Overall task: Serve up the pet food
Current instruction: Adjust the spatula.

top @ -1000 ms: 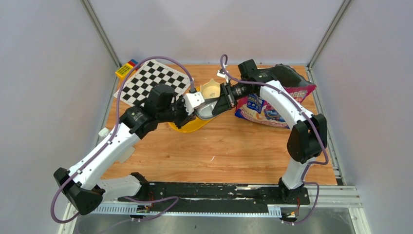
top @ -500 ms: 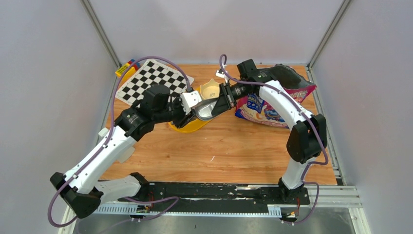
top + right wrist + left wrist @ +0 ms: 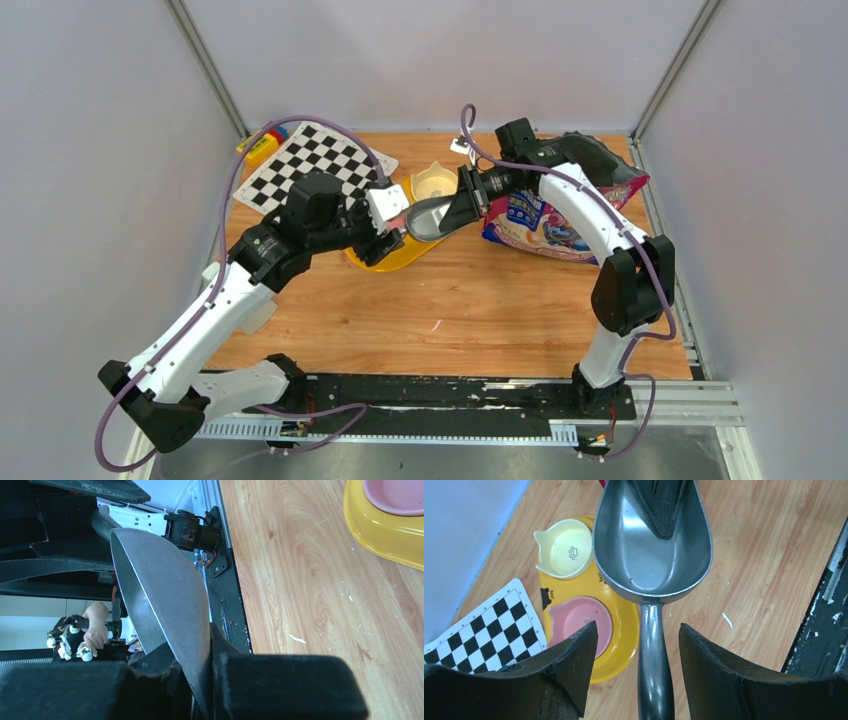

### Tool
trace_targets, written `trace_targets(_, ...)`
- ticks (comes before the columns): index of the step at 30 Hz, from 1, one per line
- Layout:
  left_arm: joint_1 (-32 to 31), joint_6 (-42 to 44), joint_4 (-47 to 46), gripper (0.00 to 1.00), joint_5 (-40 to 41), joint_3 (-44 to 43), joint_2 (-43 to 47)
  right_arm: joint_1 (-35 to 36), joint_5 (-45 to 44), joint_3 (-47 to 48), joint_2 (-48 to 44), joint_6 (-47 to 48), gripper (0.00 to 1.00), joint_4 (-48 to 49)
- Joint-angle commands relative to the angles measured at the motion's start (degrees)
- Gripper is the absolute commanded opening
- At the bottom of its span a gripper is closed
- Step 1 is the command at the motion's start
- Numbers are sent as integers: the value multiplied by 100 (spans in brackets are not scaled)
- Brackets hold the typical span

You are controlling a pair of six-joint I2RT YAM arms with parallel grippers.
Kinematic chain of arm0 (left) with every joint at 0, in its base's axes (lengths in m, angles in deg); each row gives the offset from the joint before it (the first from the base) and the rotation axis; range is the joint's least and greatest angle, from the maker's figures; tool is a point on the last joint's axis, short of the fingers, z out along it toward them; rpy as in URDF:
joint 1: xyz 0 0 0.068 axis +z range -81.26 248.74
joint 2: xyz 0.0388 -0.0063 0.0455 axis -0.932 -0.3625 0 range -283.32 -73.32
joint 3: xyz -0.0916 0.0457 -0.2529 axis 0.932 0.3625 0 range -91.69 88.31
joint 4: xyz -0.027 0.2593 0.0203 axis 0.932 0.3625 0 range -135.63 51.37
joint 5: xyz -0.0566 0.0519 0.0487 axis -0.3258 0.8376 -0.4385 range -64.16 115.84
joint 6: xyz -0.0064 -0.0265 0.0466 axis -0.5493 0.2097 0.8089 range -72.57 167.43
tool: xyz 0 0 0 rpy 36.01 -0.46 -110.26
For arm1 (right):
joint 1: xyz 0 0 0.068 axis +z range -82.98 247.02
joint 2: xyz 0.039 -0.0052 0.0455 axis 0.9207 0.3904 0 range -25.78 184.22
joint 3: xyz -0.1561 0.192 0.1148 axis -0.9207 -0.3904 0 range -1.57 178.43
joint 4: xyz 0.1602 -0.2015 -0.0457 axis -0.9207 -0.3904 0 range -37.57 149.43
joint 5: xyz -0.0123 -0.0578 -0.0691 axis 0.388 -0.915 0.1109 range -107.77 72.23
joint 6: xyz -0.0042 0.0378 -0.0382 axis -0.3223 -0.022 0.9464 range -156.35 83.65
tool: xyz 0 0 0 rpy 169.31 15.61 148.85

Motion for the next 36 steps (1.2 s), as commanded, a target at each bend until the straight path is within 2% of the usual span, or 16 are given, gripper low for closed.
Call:
trace_targets(1,25,95,-203,68,-199,-26,-3,-35,491,269,-253,-36,0,48)
trace_targets(5,25,60,-238,65,-272,-42,-90,-17,541,265,-235,-56,0,53)
trace_targets(7,27,59,-238,57,-293,-59,-121,-13,562,251,-239,-60,0,48)
trace_targets(11,22,91,-220,35,-294,-81,-133,-6,583,267,-276,-69,0,59)
trace_targets(13,24,97,-200,19,-289,-87,-130,-6,577,274,-293,-67,0,62)
trace_targets(14,21,88,-197,6,-260,-89,-123,-6,576,285,-303,-68,0,60)
trace_targets(16,21,82,-195,0,-235,-103,-115,-4,539,289,-305,-69,0,49)
trace_targets(19,23,52,-183,0,-241,-146,-125,-9,407,322,-303,-46,0,49)
trace_targets(20,26,44,-180,0,-250,-154,-128,-11,329,332,-305,-35,5,41)
trace_targets(23,27,-7,-184,0,-224,-205,-137,-13,17,428,-341,65,34,-11)
trace_targets(27,53,-99,-234,0,-125,-263,-156,-13,-869,713,-457,334,54,-174)
trace_targets(30,200,-289,-310,0,-5,-321,-191,-7,-1762,1037,-670,487,60,-300)
trace_targets(36,278,-429,-330,0,81,-466,-222,-4,-3495,1777,-1404,958,66,-623)
